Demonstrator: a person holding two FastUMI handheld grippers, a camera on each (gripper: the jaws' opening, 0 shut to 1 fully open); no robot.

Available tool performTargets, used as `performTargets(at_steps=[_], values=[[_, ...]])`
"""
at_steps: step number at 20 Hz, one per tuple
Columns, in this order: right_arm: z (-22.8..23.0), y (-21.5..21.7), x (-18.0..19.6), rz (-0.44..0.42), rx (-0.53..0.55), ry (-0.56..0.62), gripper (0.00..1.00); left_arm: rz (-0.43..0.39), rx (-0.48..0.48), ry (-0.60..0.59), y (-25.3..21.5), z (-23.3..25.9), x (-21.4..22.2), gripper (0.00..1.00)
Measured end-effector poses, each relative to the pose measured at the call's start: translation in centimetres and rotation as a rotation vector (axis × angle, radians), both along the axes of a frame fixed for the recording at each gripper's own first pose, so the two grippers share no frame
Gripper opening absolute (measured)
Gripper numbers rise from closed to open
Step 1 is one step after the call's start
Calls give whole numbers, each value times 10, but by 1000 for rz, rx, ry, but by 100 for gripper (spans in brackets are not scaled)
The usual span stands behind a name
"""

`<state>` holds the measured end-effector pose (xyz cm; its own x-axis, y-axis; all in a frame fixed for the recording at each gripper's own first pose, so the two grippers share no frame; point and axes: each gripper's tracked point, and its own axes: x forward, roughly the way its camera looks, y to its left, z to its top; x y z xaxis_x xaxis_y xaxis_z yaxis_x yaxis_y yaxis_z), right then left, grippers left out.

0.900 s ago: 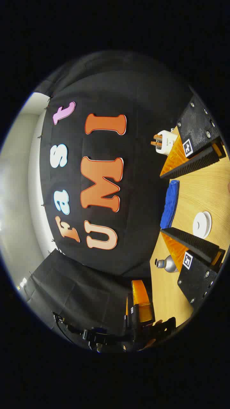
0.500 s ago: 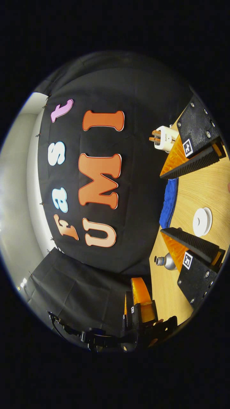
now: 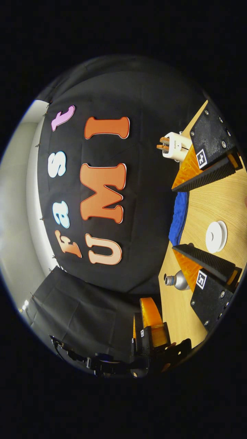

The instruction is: Open the teacup lid with one hand, grasp the water bottle and pour water into the teacup with the other hand; after pouring, place the water bottle on the coaster and then close the teacup lid.

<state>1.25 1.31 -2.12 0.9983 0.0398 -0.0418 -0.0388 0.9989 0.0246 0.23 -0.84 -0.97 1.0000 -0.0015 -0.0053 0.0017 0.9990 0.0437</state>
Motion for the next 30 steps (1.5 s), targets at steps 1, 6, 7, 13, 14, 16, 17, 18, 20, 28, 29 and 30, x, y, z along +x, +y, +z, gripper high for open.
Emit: performTargets(at_steps=[1,6,7,13,14,16,17,18,20,28,29,30], values=[[-7,2,1,7,-3,16,92,-2,1,5,0,-3,0,99],[-50,19,6,69,8,124,83,0,20,39,1,-22,0,99],[-57,22,9,76,7,141,82,-5,20,46,-1,-24,1,99],[-95,40,22,121,-45,233,80,-2,25,76,4,-39,-2,99],[-100,45,23,136,-50,247,80,2,26,82,6,-40,-2,99],[-116,52,28,148,-65,281,76,9,30,93,9,-45,-3,99],[-122,54,29,154,-70,297,74,14,31,99,12,-47,-5,99],[-128,57,31,163,-73,313,73,17,33,104,14,-49,-6,99],[-141,59,37,167,-79,346,72,23,34,116,16,-54,-6,99],[-165,60,46,189,-140,440,52,18,33,153,17,-69,-5,99],[-164,62,48,193,-151,439,52,9,29,152,14,-71,-5,100],[-165,64,47,201,-167,439,52,-1,24,152,12,-72,-4,98]])
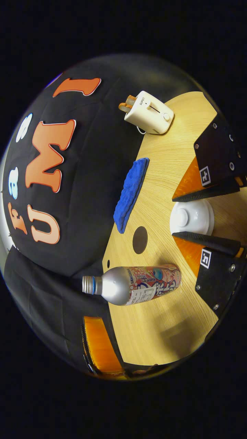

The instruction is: Open the teacup lid with one hand, grasp the water bottle and pour water into the teacup with the other hand; after pouring, place the water bottle on the coaster and then close the teacup lid.

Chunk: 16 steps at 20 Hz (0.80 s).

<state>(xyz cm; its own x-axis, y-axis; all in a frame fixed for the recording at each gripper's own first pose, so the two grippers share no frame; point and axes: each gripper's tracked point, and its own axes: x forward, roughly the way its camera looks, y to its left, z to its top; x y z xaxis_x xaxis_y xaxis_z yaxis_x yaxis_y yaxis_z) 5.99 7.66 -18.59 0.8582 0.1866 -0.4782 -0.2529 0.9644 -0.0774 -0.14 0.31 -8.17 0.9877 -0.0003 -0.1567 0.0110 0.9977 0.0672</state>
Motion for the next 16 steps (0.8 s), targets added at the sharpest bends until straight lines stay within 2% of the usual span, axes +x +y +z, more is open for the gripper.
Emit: performTargets(at_steps=[1,4,5,7,13,16], values=[[1,1,0,12,-11,-5,52,-9,-3,3,-3,-1,0,96],[2,2,3,21,-38,-18,40,-22,1,13,-6,-6,5,96],[3,-1,5,16,-41,-21,38,-26,5,17,-8,-7,5,100],[2,-1,6,15,-12,-14,28,-36,10,24,-11,-11,7,100],[4,-2,8,27,55,-12,22,-56,4,53,-20,-26,9,98],[14,-5,8,22,82,-40,22,-76,-2,66,-27,-33,9,100]])
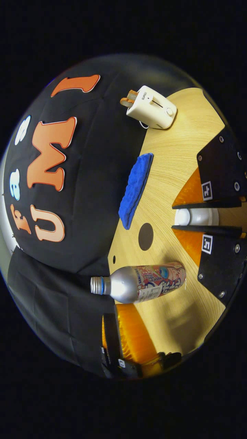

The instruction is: Open the teacup lid with one hand, grasp the water bottle and pour water into the teacup with the other hand; after pouring, place the water bottle on the coaster and then close the teacup lid.

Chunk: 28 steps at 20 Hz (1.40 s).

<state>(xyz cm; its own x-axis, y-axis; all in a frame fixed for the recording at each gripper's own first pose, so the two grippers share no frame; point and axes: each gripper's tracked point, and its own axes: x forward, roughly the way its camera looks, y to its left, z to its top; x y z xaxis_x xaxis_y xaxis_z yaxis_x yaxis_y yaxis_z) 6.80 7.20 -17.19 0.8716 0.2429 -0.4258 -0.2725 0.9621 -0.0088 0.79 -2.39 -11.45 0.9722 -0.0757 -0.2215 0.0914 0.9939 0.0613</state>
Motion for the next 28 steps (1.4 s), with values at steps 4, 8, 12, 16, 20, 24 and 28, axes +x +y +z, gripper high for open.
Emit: performTargets(at_steps=[4,8,12,16,20,24,28], values=[[15,-12,-4,-17,13,-35,22,-18,-25,40,-11,-20,6,100],[27,-26,-11,-30,24,-69,21,-17,-67,103,-19,-42,12,99],[35,-50,-20,-69,24,-87,21,14,-71,164,-18,-63,21,99],[38,-74,-29,-114,22,-93,21,23,-104,210,-24,-82,29,99],[39,-96,-37,-155,31,-99,22,32,-72,187,-23,-78,38,87],[44,-115,-43,-188,34,-115,21,30,16,142,-21,-60,50,82],[48,-130,-48,-214,34,-131,22,10,175,115,-21,-46,56,82]])
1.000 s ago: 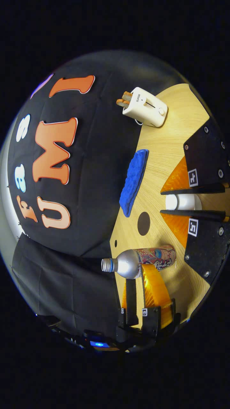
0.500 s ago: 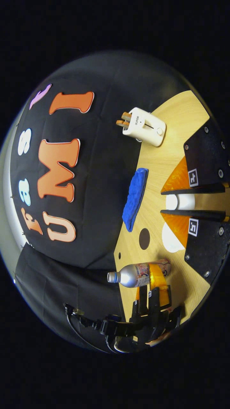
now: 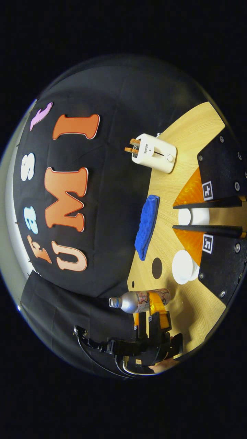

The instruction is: Open the teacup lid with one hand, grasp the water bottle and pour water into the teacup with the other hand; after pouring, place the water bottle on the coaster and then close the teacup lid.

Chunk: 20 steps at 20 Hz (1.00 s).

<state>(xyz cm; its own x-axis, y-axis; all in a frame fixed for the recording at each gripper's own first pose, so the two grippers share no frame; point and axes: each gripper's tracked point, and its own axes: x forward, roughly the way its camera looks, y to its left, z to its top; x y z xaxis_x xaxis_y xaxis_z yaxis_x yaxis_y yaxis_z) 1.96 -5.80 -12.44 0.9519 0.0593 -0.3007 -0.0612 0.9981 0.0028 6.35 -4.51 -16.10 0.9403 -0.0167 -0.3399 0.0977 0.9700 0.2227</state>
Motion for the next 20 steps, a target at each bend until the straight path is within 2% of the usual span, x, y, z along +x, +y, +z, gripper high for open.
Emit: performTargets(at_steps=[1,3,4,7,11,12,20], values=[[0,-2,-2,-4,3,0,22,-10,46,-6,-1,2,0,85],[-2,-5,-5,-8,7,2,21,-34,136,-12,-2,3,6,83],[-3,-7,-7,-10,4,3,21,-46,187,-12,-3,1,8,80],[-8,-12,-11,-17,1,5,22,-81,365,-25,-3,2,10,83],[-12,-20,-13,-31,24,6,22,-121,567,-48,-6,0,12,80],[-12,-22,-14,-34,26,5,21,-133,605,-45,-7,-4,10,83],[-15,-39,-21,-65,33,6,22,-246,890,-33,-11,-16,8,83]])
